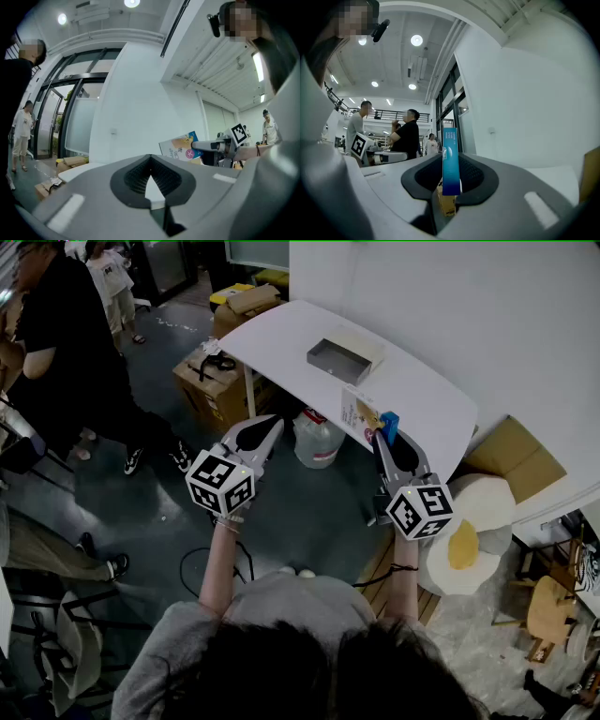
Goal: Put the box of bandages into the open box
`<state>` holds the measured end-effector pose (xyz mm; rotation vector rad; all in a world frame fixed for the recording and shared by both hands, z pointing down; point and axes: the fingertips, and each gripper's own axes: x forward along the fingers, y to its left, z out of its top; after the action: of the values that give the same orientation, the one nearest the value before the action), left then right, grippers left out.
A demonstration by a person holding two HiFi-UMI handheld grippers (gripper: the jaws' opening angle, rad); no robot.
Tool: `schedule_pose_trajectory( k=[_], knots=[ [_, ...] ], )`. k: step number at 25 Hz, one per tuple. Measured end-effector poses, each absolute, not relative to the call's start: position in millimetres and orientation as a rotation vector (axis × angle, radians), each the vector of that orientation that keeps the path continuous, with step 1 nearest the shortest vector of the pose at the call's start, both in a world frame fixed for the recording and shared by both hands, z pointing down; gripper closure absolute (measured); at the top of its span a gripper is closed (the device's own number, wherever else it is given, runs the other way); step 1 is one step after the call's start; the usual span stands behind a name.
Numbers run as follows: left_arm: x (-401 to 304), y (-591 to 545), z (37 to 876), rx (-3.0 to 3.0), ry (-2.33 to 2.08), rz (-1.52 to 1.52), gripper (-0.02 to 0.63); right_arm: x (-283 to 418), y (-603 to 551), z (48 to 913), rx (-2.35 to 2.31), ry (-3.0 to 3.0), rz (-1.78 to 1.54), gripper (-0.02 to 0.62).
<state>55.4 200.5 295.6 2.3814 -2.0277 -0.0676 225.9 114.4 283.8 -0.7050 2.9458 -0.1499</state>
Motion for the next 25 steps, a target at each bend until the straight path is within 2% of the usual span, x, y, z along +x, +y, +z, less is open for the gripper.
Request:
schedule_pose_trajectory(
  k=[25],
  knots=[
    [54, 187, 299, 2.284, -2.123, -0.107, 0.612, 220, 84, 287, -0.652, 2.936, -0.22, 0.494]
  ],
)
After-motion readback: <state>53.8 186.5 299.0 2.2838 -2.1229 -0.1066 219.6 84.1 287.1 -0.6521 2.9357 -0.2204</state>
